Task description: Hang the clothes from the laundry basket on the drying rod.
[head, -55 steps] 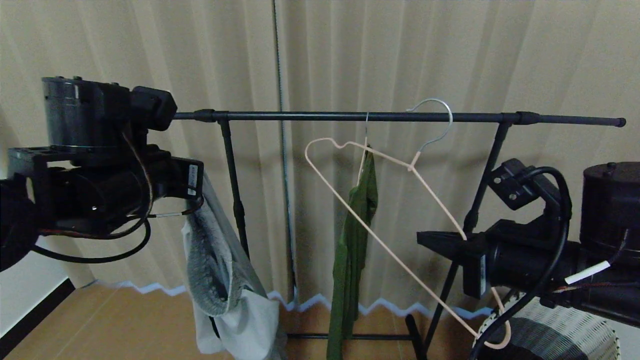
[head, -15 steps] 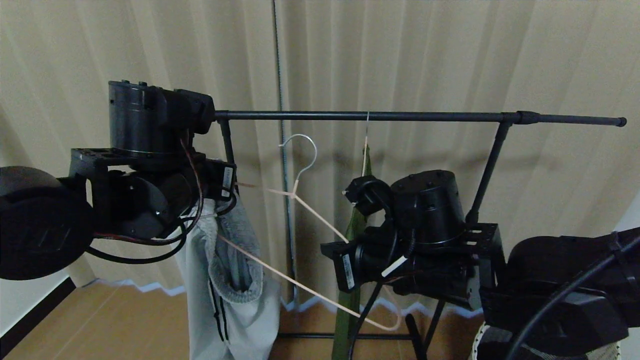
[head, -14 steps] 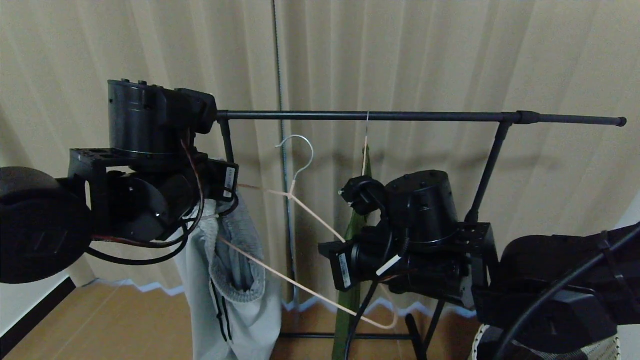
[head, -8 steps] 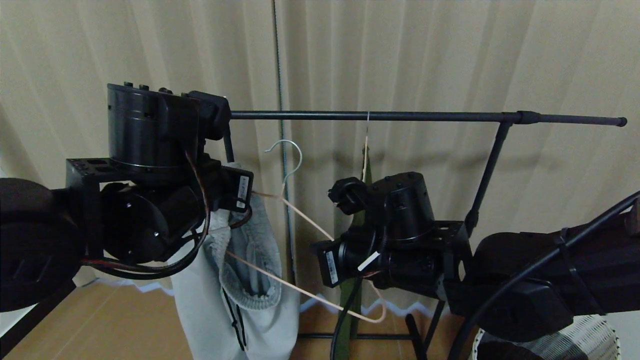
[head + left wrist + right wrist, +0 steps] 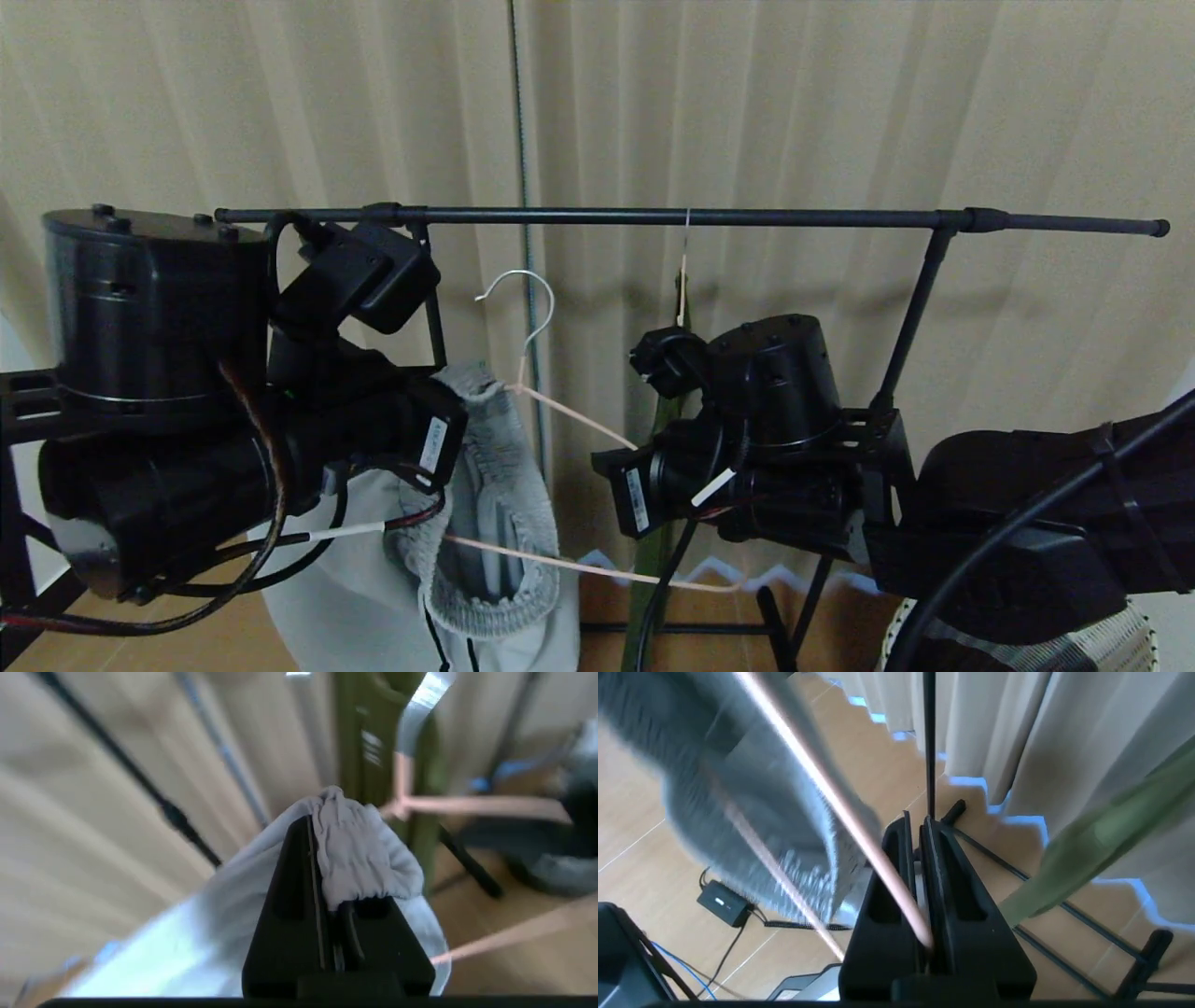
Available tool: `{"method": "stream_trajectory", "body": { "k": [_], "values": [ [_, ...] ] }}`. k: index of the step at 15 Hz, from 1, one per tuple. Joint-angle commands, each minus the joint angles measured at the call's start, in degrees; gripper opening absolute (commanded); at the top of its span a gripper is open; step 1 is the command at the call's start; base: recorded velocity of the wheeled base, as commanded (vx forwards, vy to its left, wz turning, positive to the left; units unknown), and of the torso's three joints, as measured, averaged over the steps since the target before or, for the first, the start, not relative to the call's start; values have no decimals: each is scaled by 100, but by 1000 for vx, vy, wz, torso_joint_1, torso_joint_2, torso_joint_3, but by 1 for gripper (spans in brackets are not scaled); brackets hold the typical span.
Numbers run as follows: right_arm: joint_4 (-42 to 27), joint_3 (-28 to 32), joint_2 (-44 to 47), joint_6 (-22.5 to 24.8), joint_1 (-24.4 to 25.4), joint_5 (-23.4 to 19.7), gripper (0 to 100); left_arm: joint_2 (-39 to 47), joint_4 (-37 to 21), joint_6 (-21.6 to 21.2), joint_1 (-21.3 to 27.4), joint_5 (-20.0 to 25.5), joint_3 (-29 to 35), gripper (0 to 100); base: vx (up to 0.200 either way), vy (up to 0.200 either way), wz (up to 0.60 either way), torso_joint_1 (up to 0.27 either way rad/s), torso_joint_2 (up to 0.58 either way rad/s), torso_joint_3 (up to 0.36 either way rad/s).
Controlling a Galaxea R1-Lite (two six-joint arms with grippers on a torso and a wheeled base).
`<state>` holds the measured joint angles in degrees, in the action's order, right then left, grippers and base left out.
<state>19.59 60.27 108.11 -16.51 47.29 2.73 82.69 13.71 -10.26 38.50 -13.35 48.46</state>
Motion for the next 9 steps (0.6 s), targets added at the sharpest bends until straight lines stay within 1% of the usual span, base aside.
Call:
{"method": "stream_trajectory", "body": {
  "k": [1,3,4,6,8,9],
  "values": [
    [36,-7,-158,-2,-35,-1,0,-209,-18,-90,0,96,-232,0,0,0,0,0,0,0],
    [27,-33,-264,-2,-35,-1,0,-201,79,-186,0,166,-363,0,0,0,0,0,0,0],
    [36,-42,-308,-2,-35,-1,0,-174,334,-283,0,254,-504,0,0,0,0,0,0,0],
    [27,-50,-273,-2,-35,-1,0,-157,861,-538,0,684,-557,0,0,0,0,0,0,0],
    [27,-24,-193,7,-35,-1,0,-157,1098,-670,0,1036,-460,0,0,0,0,0,0,0],
    [27,2,-167,7,-35,-1,0,-165,1098,-679,0,1045,-425,0,0,0,0,0,0,0]
  ]
}}
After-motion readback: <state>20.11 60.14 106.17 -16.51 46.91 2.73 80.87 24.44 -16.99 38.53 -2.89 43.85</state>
